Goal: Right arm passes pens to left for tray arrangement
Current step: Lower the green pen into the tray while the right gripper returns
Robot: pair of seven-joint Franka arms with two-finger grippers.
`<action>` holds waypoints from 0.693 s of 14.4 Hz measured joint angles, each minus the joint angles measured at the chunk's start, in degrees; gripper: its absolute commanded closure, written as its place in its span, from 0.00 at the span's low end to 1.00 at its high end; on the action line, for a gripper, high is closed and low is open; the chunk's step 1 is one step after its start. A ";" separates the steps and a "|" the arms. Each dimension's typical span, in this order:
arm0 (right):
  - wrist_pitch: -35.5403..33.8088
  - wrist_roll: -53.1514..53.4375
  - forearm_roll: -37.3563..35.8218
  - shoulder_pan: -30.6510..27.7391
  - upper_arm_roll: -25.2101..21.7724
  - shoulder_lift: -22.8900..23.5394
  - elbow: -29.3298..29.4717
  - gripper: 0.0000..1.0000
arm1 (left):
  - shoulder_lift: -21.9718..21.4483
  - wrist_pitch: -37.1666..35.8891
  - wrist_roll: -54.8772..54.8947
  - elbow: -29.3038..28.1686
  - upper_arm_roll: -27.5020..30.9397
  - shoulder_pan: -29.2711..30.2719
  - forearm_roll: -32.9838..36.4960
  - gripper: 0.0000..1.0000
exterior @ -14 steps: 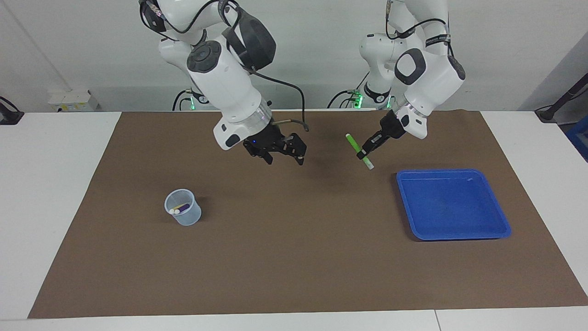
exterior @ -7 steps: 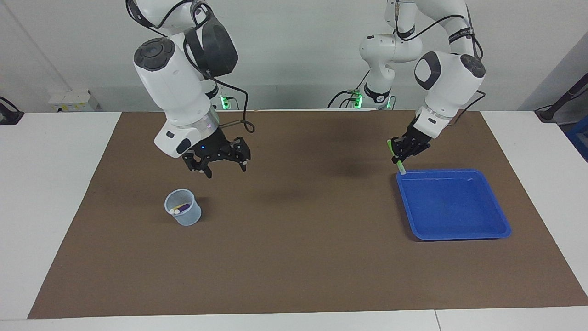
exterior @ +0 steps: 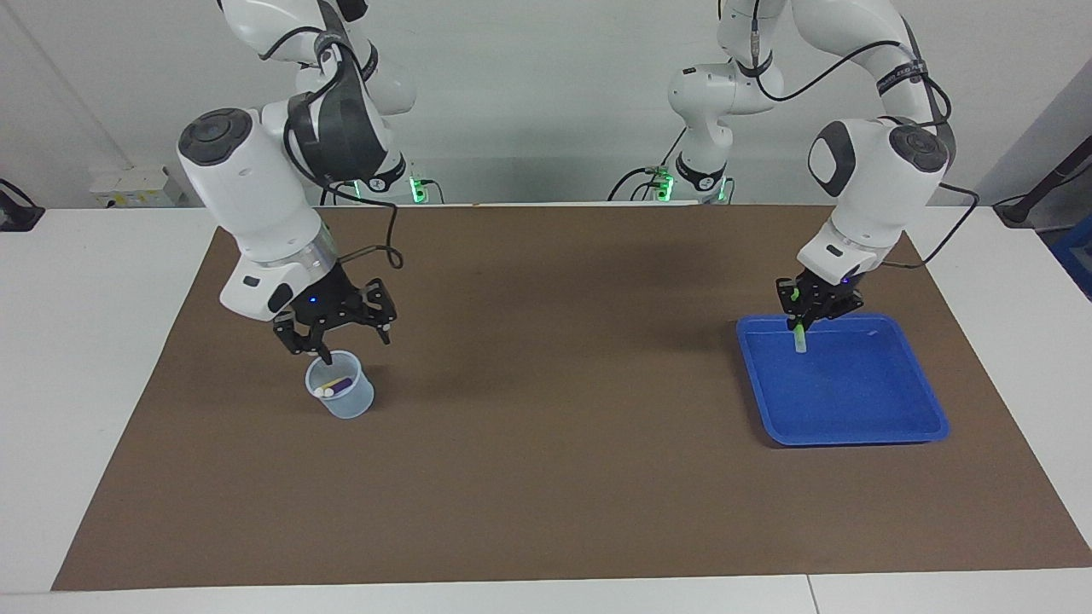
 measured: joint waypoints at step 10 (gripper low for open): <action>13.82 -48.92 0.00 -5.07 -0.02 -1.90 -11.18 0.13 | 14.07 2.73 8.27 6.52 0.20 11.76 0.47 1.00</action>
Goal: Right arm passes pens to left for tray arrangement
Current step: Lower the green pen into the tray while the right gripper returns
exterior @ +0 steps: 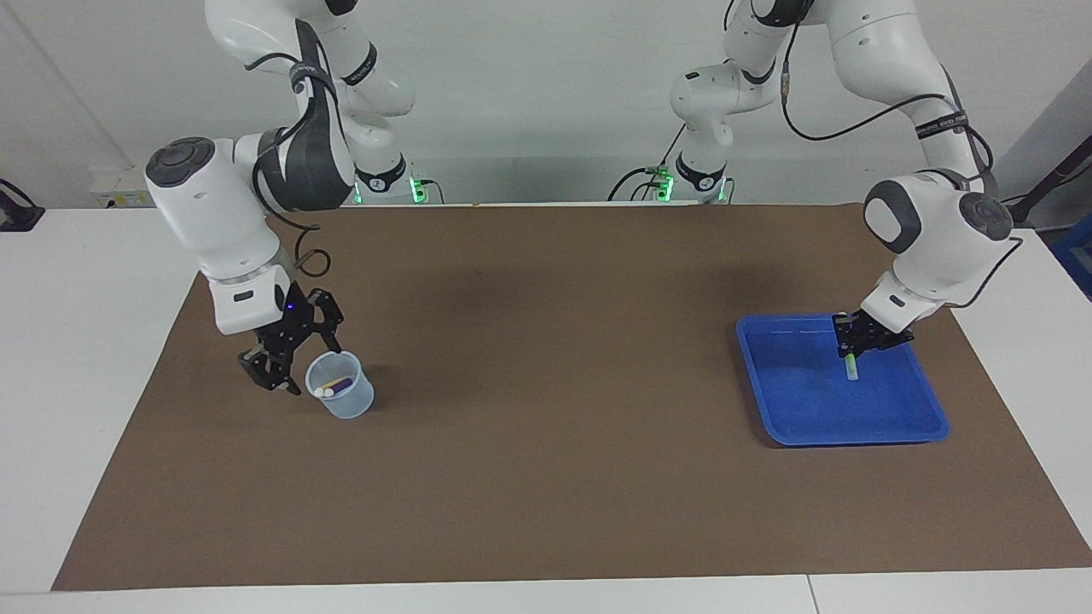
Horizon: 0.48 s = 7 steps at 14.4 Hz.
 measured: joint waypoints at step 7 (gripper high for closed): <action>2.18 -5.88 0.00 -0.66 0.18 0.01 -5.92 0.16 | 2.03 4.08 1.28 0.54 0.05 2.52 0.00 1.00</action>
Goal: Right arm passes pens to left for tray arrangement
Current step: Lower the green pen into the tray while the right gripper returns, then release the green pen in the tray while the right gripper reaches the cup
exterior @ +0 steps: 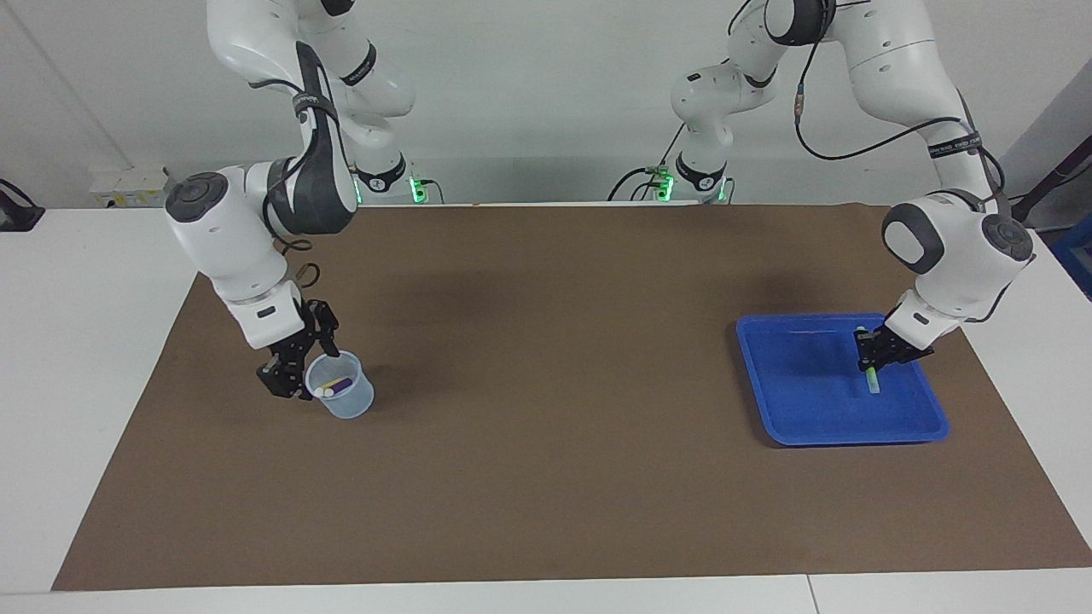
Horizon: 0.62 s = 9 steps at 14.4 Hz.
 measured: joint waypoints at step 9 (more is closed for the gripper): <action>1.62 9.50 7.71 -1.99 -0.14 -0.04 -1.77 0.35 | 1.93 2.12 0.10 -1.69 -0.05 1.87 0.00 1.00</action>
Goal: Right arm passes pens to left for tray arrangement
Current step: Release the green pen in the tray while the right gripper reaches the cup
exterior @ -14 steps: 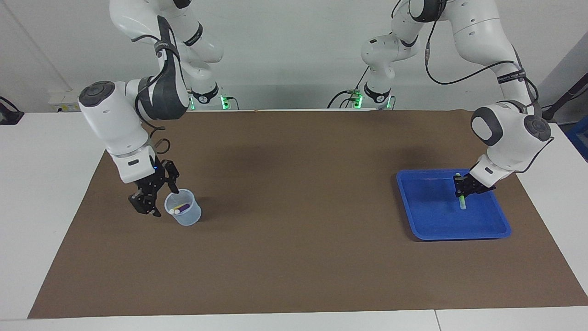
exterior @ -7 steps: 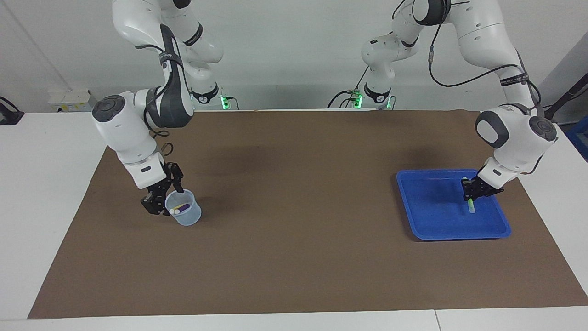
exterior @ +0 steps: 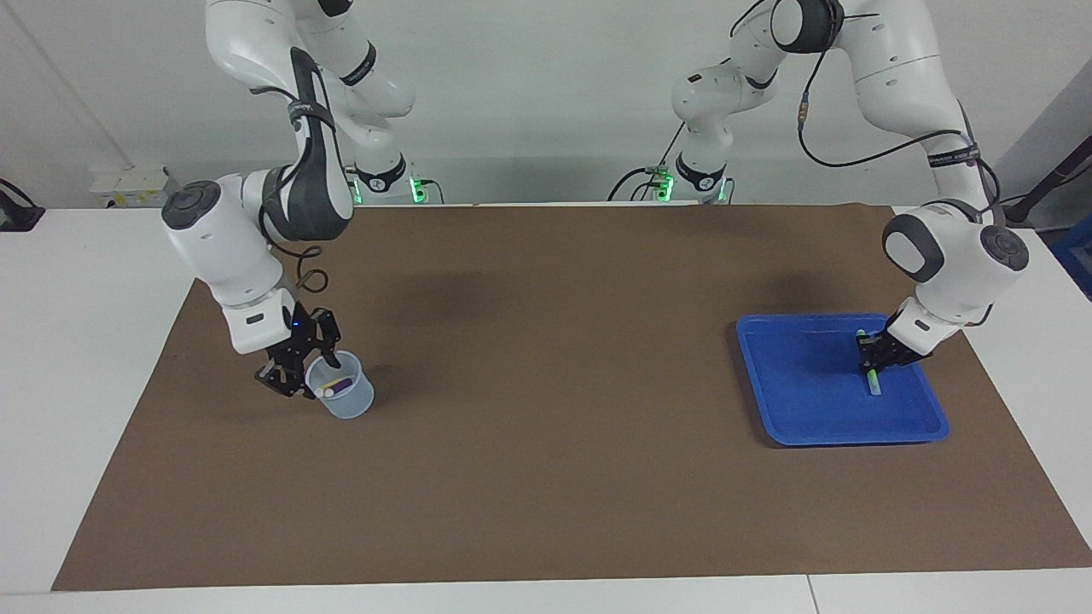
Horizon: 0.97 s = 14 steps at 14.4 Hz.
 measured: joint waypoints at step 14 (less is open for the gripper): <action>0.87 64.06 6.77 -1.26 0.31 -2.11 1.35 0.20 | -0.88 0.08 -2.19 -1.63 -0.42 1.56 -0.01 1.00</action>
